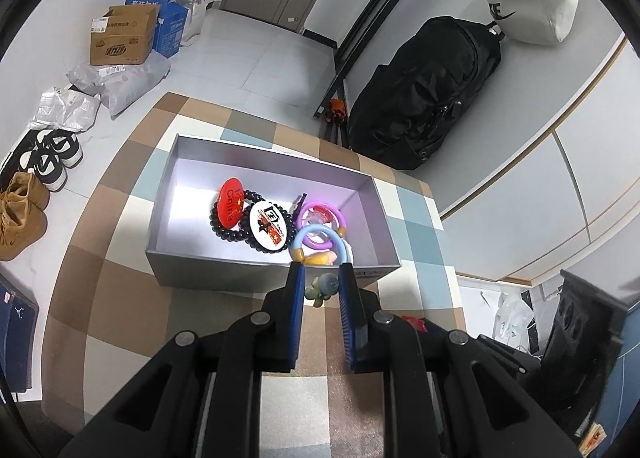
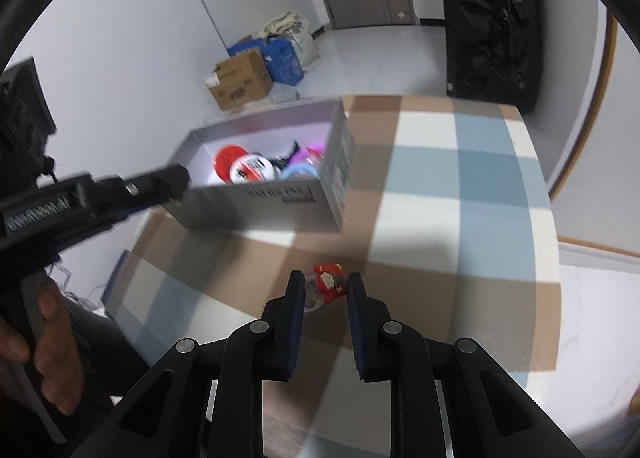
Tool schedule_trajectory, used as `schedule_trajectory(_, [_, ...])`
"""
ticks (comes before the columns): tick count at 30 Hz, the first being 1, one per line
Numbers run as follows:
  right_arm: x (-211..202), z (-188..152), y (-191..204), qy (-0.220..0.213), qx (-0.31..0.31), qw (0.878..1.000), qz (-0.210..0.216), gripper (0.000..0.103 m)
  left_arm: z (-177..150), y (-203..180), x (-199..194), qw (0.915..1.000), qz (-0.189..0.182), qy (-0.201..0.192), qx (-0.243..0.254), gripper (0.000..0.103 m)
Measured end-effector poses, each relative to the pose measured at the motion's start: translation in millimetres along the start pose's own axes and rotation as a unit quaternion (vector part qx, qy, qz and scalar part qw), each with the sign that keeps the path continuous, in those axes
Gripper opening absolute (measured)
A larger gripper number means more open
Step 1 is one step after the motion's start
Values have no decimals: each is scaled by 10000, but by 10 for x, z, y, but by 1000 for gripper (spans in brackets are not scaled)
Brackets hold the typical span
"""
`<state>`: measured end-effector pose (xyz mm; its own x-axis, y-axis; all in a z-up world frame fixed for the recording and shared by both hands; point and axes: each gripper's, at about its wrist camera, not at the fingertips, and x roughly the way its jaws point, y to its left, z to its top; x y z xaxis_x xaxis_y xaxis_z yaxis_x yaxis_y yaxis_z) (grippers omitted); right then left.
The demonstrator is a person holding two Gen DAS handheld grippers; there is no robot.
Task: Organize jewelry
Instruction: 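Grasp the small red figure with the right tool, then carry the figurine and red figure into the box while both tools release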
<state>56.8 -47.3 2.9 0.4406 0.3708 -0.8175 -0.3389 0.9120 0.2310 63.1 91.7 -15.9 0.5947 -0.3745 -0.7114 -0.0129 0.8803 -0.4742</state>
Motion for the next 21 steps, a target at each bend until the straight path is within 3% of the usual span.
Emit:
schedule_trajectory(17, [-190,469,132,-954,118,9938,565,20,195,80,23,10000,-47,-69,-45,12])
schedule_trajectory(21, [-131,586,155,-970,156,9928,679,20,268,100,62,9999,40,-96,-21,12])
